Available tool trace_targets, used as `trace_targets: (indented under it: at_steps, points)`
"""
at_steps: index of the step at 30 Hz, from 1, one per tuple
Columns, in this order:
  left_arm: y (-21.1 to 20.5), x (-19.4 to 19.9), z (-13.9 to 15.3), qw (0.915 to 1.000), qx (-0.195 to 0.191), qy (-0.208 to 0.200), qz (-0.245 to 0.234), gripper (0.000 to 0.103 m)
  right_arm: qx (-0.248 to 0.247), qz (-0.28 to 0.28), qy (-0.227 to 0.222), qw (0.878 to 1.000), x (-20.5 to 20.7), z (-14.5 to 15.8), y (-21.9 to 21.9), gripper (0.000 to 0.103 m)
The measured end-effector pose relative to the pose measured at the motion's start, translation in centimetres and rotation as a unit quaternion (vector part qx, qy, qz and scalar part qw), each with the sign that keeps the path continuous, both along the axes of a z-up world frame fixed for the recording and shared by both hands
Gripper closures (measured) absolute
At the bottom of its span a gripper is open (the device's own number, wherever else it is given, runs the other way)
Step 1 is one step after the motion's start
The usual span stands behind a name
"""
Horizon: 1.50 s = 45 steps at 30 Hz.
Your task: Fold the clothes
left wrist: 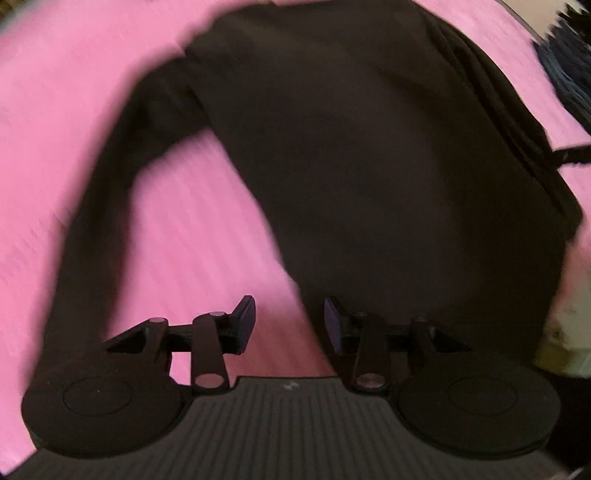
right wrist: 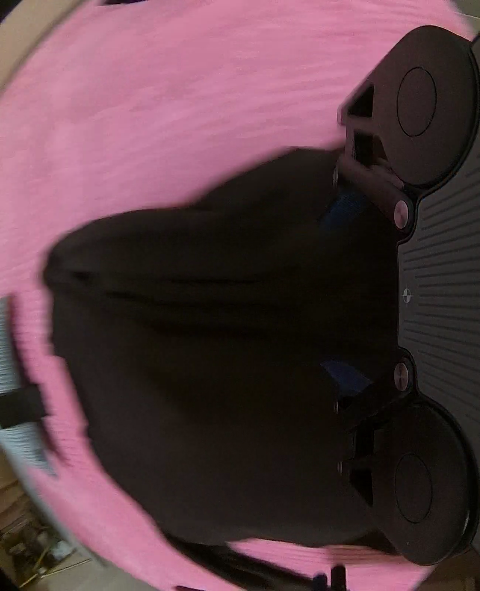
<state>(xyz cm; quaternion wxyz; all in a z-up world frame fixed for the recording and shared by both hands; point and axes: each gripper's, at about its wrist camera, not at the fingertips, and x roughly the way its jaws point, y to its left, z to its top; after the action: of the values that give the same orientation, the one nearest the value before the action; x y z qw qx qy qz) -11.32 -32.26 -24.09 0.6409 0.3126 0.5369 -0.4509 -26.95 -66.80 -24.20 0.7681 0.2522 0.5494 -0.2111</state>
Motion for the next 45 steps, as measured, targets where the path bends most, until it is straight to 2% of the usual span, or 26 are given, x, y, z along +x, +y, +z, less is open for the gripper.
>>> trace_targets:
  at_steps: [1, 3, 5, 7, 8, 9, 10, 12, 14, 16, 18, 20, 23, 24, 25, 27, 30, 33, 35, 36, 37, 39, 41, 44, 45]
  points:
    - [0.7, -1.1, -0.7, 0.9998, 0.003, 0.017, -0.004, 0.067, 0.015, 0.000, 0.012, 1.000, -1.4, -0.8, 1.1, 0.052]
    - [1.3, -2.5, -1.8, 0.9993, 0.004, 0.035, -0.009, 0.067, 0.030, -0.001, 0.026, 0.999, -2.9, -1.7, 2.8, 0.052]
    - [1.8, -3.7, -2.7, 0.9988, 0.002, 0.048, -0.011, 0.067, 0.032, 0.010, 0.021, 0.999, -2.9, -2.1, 3.7, 0.052]
    - [2.0, -4.4, -3.0, 0.9986, -0.002, 0.051, -0.014, 0.073, 0.039, 0.011, 0.008, 0.999, -2.0, -2.7, 3.5, 0.052]
    - [2.0, -4.5, -2.9, 0.9984, -0.002, 0.053, -0.018, 0.082, 0.050, 0.007, 0.001, 0.999, -1.5, -3.1, 3.1, 0.052]
    - [2.1, -4.3, -2.6, 0.9980, -0.002, 0.059, -0.022, 0.100, 0.056, 0.003, -0.004, 0.998, -1.1, -3.5, 2.3, 0.052]
    - [2.2, -4.1, -2.2, 0.9978, -0.006, 0.062, -0.024, 0.100, 0.062, 0.000, -0.010, 0.998, -0.6, -3.9, 1.6, 0.052]
    - [3.1, -3.1, -0.2, 0.9986, -0.019, 0.045, -0.017, 0.100, 0.023, 0.002, -0.010, 1.000, 0.1, -3.4, -0.5, 0.052]
    - [4.2, -2.0, 1.9, 0.9992, -0.028, 0.026, -0.010, 0.100, -0.070, -0.029, 0.010, 0.997, 0.3, -2.0, -3.0, 0.052]
    - [5.3, -0.9, 3.9, 0.9993, -0.037, 0.006, -0.003, 0.100, -0.113, -0.087, 0.021, 0.990, -0.4, -1.0, -5.7, 0.052]
    - [5.9, -0.3, 4.8, 0.9993, -0.037, 0.008, 0.002, 0.100, -0.125, -0.122, 0.027, 0.984, -1.5, -0.4, -7.2, 0.051]
    - [6.0, 0.1, 4.9, 0.9993, -0.030, 0.022, 0.005, 0.100, -0.099, -0.120, 0.002, 0.988, -1.3, 0.4, -7.2, 0.052]
    - [4.9, 0.5, 4.4, 0.9990, -0.020, 0.038, 0.013, 0.094, -0.049, -0.098, -0.023, 0.994, -0.8, -0.3, -4.5, 0.052]
    - [5.1, 0.2, 4.1, 0.9988, -0.018, 0.042, 0.017, 0.084, -0.034, -0.093, -0.025, 0.995, -0.5, -0.7, -3.4, 0.052]
    - [5.3, 0.0, 3.9, 0.9987, -0.015, 0.045, 0.020, 0.072, -0.022, -0.091, -0.025, 0.995, -1.9, -1.4, -2.1, 0.052]
    - [5.7, -0.5, 3.4, 0.9983, -0.011, 0.051, 0.027, 0.062, 0.002, -0.090, -0.020, 0.996, -3.3, -3.0, -0.1, 0.052]
    - [6.3, -1.3, 2.7, 0.9975, -0.004, 0.060, 0.037, 0.057, 0.051, -0.093, -0.021, 0.994, -3.6, -4.6, 0.8, 0.052]
    - [6.6, -2.2, 1.5, 0.9970, 0.000, 0.068, 0.037, 0.057, 0.059, -0.070, -0.029, 0.995, -2.2, -5.9, 1.7, 0.052]
    - [6.5, -2.6, 0.3, 0.9967, 0.006, 0.074, 0.033, 0.061, 0.059, -0.070, -0.035, 0.995, -0.8, -6.1, 1.3, 0.052]
    - [6.4, -2.7, -0.1, 0.9964, 0.005, 0.078, 0.033, 0.072, 0.055, -0.071, -0.038, 0.995, -0.2, -6.1, 1.0, 0.052]
    - [6.5, -2.6, -0.1, 0.9961, 0.002, 0.082, 0.031, 0.098, 0.050, -0.071, -0.041, 0.995, 0.4, -6.1, 0.6, 0.052]
    - [7.0, -2.2, 1.1, 0.9943, -0.004, 0.102, 0.029, 0.102, 0.040, -0.072, -0.050, 0.995, 1.4, -6.1, -0.3, 0.052]
    - [8.3, -1.5, 3.6, 0.9942, -0.017, 0.103, 0.025, 0.102, 0.028, -0.070, -0.057, 0.995, 2.5, -5.8, -2.0, 0.051]
    - [11.3, 0.3, 7.6, 0.9969, -0.012, 0.077, 0.013, 0.103, -0.077, -0.053, -0.058, 0.994, 3.1, -4.1, -4.8, 0.050]
    - [12.3, 0.9, 8.5, 0.9974, -0.007, 0.070, 0.013, 0.103, -0.107, -0.074, -0.062, 0.990, 3.1, -3.4, -6.1, 0.050]
